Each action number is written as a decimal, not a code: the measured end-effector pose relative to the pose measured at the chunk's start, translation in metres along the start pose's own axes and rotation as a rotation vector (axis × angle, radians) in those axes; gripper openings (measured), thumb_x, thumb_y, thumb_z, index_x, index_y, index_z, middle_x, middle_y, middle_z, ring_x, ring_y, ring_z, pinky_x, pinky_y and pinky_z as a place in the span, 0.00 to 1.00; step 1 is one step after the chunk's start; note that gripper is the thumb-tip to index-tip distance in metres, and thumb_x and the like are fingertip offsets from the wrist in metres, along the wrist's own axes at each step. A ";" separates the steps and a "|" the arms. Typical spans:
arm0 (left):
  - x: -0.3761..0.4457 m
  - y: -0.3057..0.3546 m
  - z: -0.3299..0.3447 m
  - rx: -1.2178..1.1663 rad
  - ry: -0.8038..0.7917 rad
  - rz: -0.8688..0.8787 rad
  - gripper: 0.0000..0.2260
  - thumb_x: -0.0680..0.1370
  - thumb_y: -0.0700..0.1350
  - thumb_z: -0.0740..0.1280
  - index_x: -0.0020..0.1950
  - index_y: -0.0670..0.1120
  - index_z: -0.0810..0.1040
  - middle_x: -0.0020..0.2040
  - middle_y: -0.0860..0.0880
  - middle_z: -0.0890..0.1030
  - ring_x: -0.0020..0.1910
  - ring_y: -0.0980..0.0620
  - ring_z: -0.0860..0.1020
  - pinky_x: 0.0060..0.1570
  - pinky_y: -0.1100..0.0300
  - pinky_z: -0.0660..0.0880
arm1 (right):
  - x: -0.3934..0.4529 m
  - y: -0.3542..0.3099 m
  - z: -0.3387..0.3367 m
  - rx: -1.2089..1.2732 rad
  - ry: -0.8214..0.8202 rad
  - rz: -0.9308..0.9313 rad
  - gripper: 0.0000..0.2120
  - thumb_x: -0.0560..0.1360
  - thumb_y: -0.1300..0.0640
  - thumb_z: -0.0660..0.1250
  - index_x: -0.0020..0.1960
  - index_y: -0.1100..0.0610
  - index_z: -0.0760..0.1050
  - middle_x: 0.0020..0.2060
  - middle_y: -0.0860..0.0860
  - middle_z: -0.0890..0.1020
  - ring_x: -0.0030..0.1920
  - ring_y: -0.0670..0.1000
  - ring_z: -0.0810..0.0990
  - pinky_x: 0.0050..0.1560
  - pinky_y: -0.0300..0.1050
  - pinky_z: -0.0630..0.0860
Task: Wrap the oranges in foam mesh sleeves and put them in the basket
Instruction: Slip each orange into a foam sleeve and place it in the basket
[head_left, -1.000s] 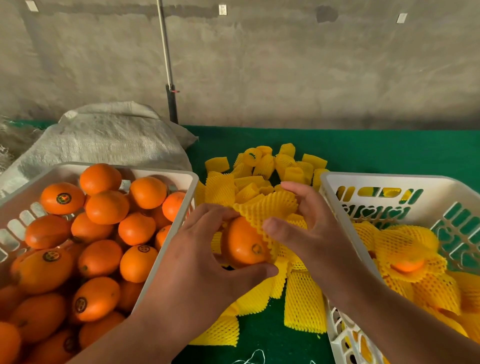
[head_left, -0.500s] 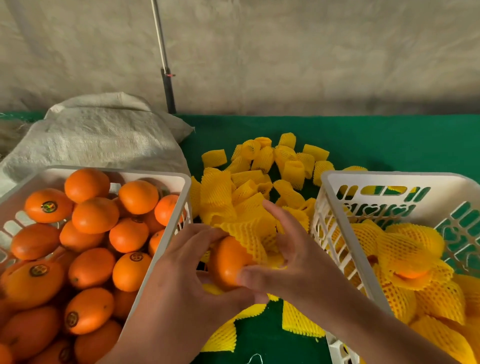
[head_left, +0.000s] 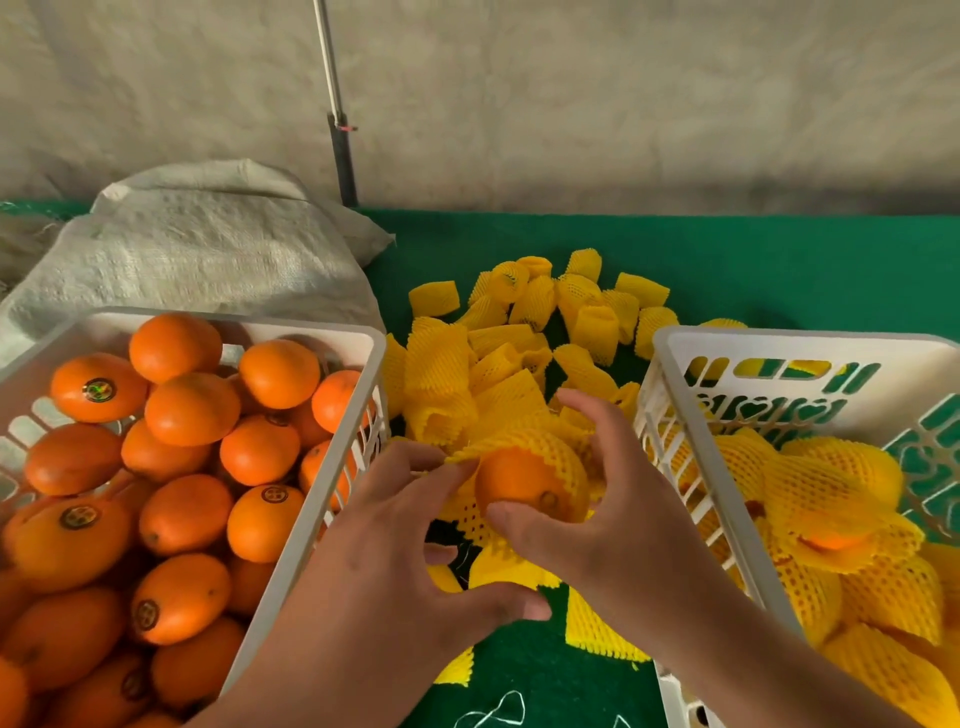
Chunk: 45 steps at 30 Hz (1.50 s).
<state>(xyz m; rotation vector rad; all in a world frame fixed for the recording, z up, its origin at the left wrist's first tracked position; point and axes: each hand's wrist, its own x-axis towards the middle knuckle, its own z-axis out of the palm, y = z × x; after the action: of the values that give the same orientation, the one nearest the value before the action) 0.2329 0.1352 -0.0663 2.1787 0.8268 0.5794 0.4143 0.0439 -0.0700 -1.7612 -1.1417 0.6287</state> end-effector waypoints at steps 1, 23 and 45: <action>0.000 0.001 0.000 -0.003 -0.006 0.010 0.48 0.54 0.80 0.71 0.73 0.66 0.71 0.64 0.73 0.64 0.62 0.68 0.73 0.47 0.73 0.78 | 0.000 0.001 0.000 -0.026 0.031 -0.005 0.49 0.59 0.28 0.76 0.73 0.25 0.54 0.65 0.34 0.72 0.59 0.43 0.78 0.52 0.45 0.83; -0.009 0.015 0.002 0.005 0.295 -0.034 0.14 0.74 0.43 0.71 0.49 0.60 0.71 0.52 0.62 0.77 0.49 0.58 0.82 0.34 0.64 0.81 | -0.009 -0.007 0.003 0.074 -0.093 -0.077 0.51 0.59 0.31 0.81 0.74 0.23 0.55 0.60 0.22 0.69 0.58 0.32 0.78 0.46 0.37 0.83; -0.009 0.020 0.010 0.283 0.069 0.010 0.05 0.74 0.60 0.58 0.41 0.62 0.69 0.35 0.56 0.79 0.35 0.64 0.75 0.39 0.74 0.71 | -0.008 -0.011 0.003 -0.293 -0.005 -0.091 0.57 0.59 0.24 0.73 0.76 0.22 0.39 0.65 0.13 0.48 0.74 0.38 0.59 0.70 0.53 0.70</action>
<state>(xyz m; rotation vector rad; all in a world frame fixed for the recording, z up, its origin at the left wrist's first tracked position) 0.2407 0.1139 -0.0590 2.4305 0.9861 0.5732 0.4038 0.0398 -0.0623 -1.9386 -1.3638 0.4274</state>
